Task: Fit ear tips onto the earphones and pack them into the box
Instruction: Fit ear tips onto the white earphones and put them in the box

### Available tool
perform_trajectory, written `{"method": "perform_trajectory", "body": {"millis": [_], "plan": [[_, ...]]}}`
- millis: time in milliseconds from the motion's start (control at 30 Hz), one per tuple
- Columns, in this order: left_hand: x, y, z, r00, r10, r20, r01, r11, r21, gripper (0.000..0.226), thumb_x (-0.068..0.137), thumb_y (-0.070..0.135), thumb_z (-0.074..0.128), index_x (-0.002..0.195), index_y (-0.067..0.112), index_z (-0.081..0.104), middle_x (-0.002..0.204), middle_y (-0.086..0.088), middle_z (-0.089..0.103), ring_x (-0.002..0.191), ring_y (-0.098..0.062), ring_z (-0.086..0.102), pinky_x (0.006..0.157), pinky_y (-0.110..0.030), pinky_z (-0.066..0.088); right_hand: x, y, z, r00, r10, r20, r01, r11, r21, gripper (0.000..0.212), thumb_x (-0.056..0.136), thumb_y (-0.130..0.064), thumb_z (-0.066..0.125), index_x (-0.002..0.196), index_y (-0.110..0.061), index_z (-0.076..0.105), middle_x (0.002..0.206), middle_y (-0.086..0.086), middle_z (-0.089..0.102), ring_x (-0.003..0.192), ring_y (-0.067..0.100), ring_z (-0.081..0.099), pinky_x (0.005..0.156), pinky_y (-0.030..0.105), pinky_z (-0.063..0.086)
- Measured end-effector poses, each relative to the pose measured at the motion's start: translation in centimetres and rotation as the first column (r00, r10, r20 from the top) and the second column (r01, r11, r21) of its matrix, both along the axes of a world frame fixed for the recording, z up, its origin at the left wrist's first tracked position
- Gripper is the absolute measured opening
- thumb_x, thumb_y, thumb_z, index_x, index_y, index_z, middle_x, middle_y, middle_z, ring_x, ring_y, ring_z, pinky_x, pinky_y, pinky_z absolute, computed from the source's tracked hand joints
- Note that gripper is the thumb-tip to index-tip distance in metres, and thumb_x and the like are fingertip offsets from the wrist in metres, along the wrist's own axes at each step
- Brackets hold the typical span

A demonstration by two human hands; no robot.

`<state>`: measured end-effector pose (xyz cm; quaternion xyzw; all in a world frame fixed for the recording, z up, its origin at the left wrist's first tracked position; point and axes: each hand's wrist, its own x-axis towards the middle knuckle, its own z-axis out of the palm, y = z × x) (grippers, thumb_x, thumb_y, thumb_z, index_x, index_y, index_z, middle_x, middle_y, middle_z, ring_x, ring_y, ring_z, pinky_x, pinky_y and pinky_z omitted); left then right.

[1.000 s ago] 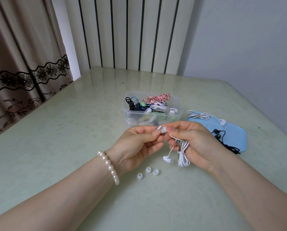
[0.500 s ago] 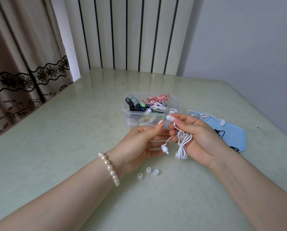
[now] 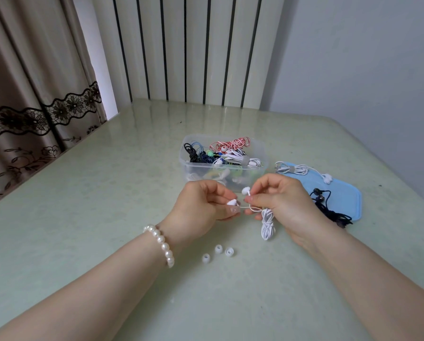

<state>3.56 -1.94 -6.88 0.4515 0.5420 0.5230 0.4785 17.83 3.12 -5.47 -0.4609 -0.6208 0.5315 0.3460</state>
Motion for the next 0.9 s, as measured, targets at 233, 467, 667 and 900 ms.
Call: {"method": "perform_trajectory", "body": {"millis": [233, 467, 667, 900], "plan": [[-0.4, -0.3, 0.3, 0.995, -0.045, -0.085, 0.050, 0.997, 0.052, 0.015, 0.079, -0.010, 0.061, 0.085, 0.001, 0.070, 0.069, -0.007, 0.069, 0.065, -0.011, 0.066, 0.071, -0.020, 0.056, -0.1, -0.4, 0.0, 0.993, 0.099, 0.066, -0.095, 0.994, -0.060, 0.002, 0.078, -0.012, 0.069, 0.079, -0.012, 0.070, 0.067, 0.002, 0.069, 0.058, 0.012, 0.062, 0.055, 0.018, 0.047], [-0.9, -0.2, 0.6, 0.996, -0.052, -0.069, 0.053, 0.999, 0.005, 0.017, 0.073, -0.018, 0.063, 0.070, -0.002, 0.058, 0.056, -0.008, 0.063, 0.050, -0.016, 0.066, 0.053, -0.022, 0.056, 0.1, -0.2, -0.2, 0.975, 0.161, 0.154, -0.167, 0.986, 0.022, 0.006, 0.076, -0.007, 0.070, 0.078, -0.012, 0.072, 0.054, -0.006, 0.064, 0.050, 0.005, 0.058, 0.048, 0.015, 0.042], [-1.1, -0.1, 0.4, 0.979, -0.049, -0.200, 0.057, 0.998, 0.034, 0.018, 0.075, -0.008, 0.067, 0.062, 0.005, 0.064, 0.058, -0.008, 0.068, 0.062, -0.020, 0.067, 0.063, -0.025, 0.058, 0.2, -0.2, -0.4, 0.972, 0.179, 0.156, -0.185, 0.982, 0.031, 0.012, 0.074, -0.003, 0.071, 0.085, -0.009, 0.072, 0.058, 0.000, 0.062, 0.045, 0.000, 0.050, 0.047, 0.016, 0.040], [-1.0, -0.2, 0.7, 0.994, -0.053, -0.096, 0.056, 0.998, 0.023, 0.010, 0.080, -0.007, 0.062, 0.071, -0.003, 0.064, 0.058, -0.008, 0.067, 0.055, -0.013, 0.066, 0.057, -0.021, 0.056, 0.2, -0.1, -0.4, 0.972, 0.176, 0.156, -0.187, 0.980, 0.061, 0.012, 0.081, -0.007, 0.066, 0.077, -0.018, 0.070, 0.064, -0.001, 0.063, 0.050, 0.006, 0.050, 0.046, 0.018, 0.038]]}}
